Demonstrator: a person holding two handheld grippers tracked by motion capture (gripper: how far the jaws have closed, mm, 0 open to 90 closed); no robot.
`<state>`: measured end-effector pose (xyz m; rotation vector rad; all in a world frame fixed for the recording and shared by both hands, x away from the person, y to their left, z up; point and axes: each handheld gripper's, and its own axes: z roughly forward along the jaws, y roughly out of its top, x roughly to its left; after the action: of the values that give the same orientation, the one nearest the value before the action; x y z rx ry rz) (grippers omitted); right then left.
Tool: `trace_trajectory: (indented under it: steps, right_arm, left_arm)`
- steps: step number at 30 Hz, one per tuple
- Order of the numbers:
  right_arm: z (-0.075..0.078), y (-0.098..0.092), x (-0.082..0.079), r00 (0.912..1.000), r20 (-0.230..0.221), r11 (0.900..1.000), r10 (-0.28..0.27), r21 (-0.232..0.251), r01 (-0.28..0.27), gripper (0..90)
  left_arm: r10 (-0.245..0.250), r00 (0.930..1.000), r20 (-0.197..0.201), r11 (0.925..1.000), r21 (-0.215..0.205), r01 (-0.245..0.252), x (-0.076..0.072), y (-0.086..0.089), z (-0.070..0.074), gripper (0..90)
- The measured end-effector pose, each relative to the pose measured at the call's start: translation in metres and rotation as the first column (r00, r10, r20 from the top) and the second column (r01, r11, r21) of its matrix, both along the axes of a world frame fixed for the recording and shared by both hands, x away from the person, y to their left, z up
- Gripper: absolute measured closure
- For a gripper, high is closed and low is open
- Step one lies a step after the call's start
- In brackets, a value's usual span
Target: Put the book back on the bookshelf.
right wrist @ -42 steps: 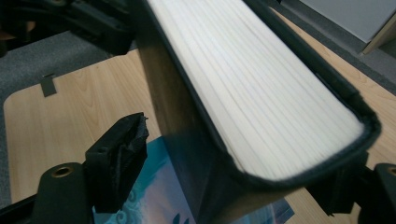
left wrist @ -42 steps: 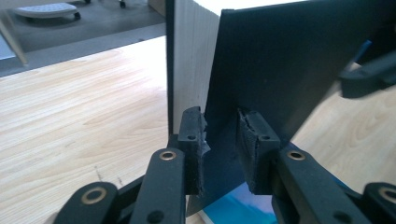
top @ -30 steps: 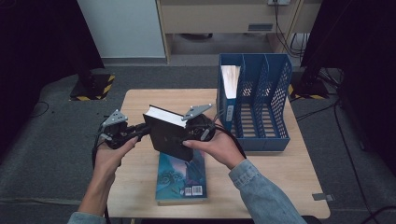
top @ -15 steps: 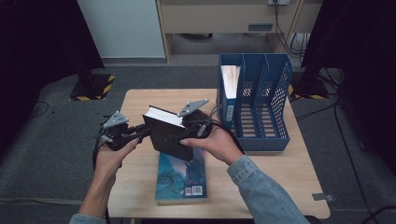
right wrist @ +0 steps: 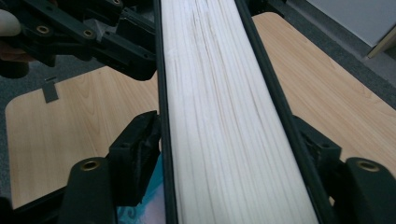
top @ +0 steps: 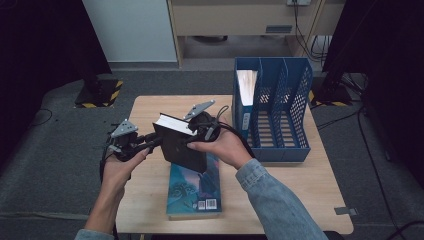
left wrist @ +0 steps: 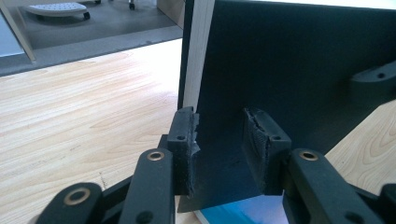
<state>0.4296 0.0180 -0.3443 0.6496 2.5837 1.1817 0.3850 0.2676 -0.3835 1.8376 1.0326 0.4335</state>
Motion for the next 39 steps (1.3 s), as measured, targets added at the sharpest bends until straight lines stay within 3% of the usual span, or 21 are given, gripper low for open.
trace_trajectory:
  steps: [9, 11, 12, 16, 20, 22, 25, 28, 29, 32, 36, 39]
  right_arm:
    - [-0.003, 0.002, 0.007, 0.9992, -0.031, 1.000, 0.025, -0.013, -0.025, 38.2]
    - [-0.003, 0.002, 0.008, 0.9979, -0.051, 0.999, 0.039, -0.008, -0.039, 42.7]
    - [-0.002, 0.001, 0.009, 0.9954, -0.084, 0.999, 0.044, 0.002, -0.044, 45.2]
    - [-0.002, -0.001, 0.011, 0.9919, -0.122, 0.999, 0.035, 0.033, -0.031, 48.8]
    - [-0.002, -0.004, 0.014, 0.9904, -0.138, 0.998, 0.005, 0.058, 0.003, 49.4]
    - [-0.002, -0.005, 0.016, 0.9890, -0.148, 0.998, -0.008, 0.067, 0.019, 49.6]
    - [-0.003, -0.007, 0.019, 0.9862, -0.163, 0.996, -0.028, 0.082, 0.042, 49.7]
    - [-0.003, -0.010, 0.023, 0.9784, -0.195, 0.991, -0.067, 0.098, 0.088, 49.8]
    - [-0.003, -0.011, 0.025, 0.9750, -0.206, 0.989, -0.082, 0.102, 0.105, 49.9]
    - [-0.003, -0.014, 0.029, 0.9642, -0.233, 0.980, -0.126, 0.119, 0.157, 50.0]
    - [-0.004, -0.016, 0.030, 0.9615, -0.243, 0.979, -0.129, 0.125, 0.163, 50.0]
    - [-0.003, -0.015, 0.030, 0.9602, -0.243, 0.977, -0.137, 0.124, 0.171, 50.1]
  left_arm:
    - [0.006, 1.0000, 0.002, 1.0000, 0.004, -0.006, 0.000, 0.000, 0.000, 63.4]
    - [-0.004, 1.0000, 0.003, 0.9999, -0.012, 0.004, 0.000, 0.001, -0.001, 62.8]
    - [-0.001, 1.0000, 0.005, 0.9998, -0.021, 0.002, 0.000, 0.001, -0.002, 61.6]
    - [0.059, 0.9981, 0.015, 0.9982, 0.000, -0.059, -0.002, 0.006, -0.010, 43.0]
    - [0.124, 0.9922, -0.008, 0.9922, -0.007, -0.124, -0.009, 0.023, -0.037, 33.5]
    - [0.155, 0.9873, -0.038, 0.9879, 0.016, -0.154, -0.011, 0.033, -0.055, 31.8]
    - [0.204, 0.9766, -0.069, 0.9743, 0.112, -0.196, -0.014, 0.044, -0.082, 29.5]
    - [0.212, 0.9724, -0.098, 0.9590, 0.213, -0.187, -0.012, 0.047, -0.095, 27.5]
    - [0.218, 0.9701, -0.106, 0.9566, 0.220, -0.191, -0.010, 0.048, -0.098, 26.1]
    - [0.214, 0.9679, -0.132, 0.9582, 0.221, -0.181, -0.007, 0.047, -0.103, 21.4]
    - [0.197, 0.9655, -0.170, 0.9595, 0.235, -0.155, -0.004, 0.046, -0.108, 15.9]
    - [0.194, 0.9603, -0.201, 0.9643, 0.219, -0.149, -0.003, 0.047, -0.113, 13.5]
